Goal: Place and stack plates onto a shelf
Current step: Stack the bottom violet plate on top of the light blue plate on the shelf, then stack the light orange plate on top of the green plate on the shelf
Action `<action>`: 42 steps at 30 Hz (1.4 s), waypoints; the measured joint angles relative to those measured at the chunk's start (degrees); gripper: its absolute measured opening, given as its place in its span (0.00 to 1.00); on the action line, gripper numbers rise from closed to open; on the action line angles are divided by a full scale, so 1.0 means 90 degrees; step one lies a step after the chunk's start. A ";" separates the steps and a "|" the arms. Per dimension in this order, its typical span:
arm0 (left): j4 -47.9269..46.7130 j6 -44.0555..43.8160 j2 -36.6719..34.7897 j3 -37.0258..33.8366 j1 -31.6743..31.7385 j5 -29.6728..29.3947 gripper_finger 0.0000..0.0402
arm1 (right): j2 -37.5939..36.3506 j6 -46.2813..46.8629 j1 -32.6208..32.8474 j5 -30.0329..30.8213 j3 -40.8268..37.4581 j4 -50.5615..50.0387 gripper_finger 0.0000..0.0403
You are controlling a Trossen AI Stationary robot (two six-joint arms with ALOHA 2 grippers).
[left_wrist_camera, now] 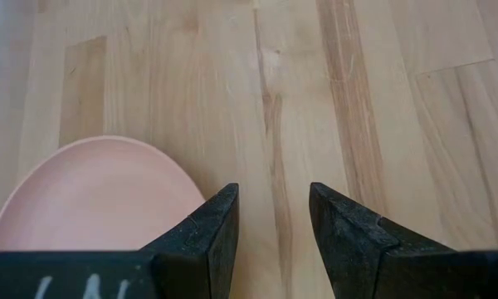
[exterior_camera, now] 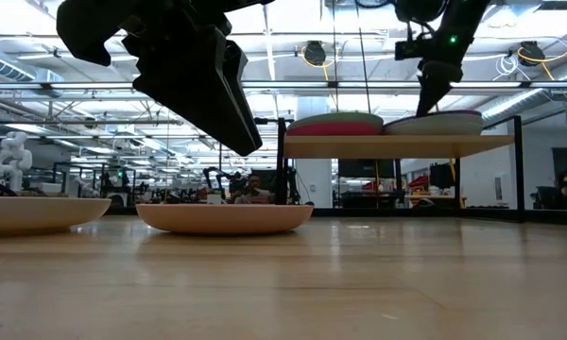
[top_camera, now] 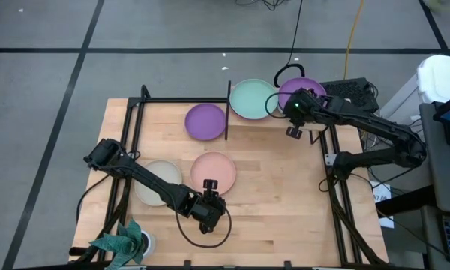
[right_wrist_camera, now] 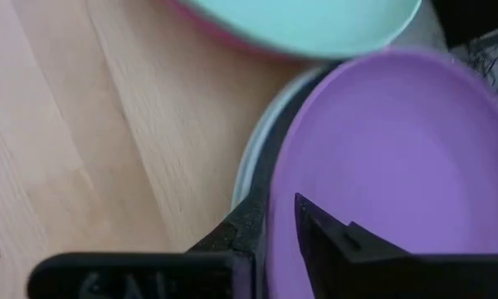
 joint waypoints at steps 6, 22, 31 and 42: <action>0.0001 0.0000 0.0000 0.0000 0.0000 0.0001 0.38 | -0.0314 0.0106 0.0147 0.0002 0.0000 0.0149 0.20; -0.0065 -0.0334 0.0000 -0.0114 0.0000 -0.0002 0.38 | -0.0936 0.1914 0.2165 0.0005 -0.0270 0.0428 0.27; -0.0101 -0.0312 0.0000 -0.0119 -0.0007 -0.0010 0.39 | -0.0898 0.1957 0.4217 0.0364 -0.1737 0.2905 0.27; -0.0166 -0.0328 -0.0007 0.0027 -0.0012 -0.0002 0.64 | -0.0895 0.2211 0.5437 0.0546 -0.3646 0.5037 0.27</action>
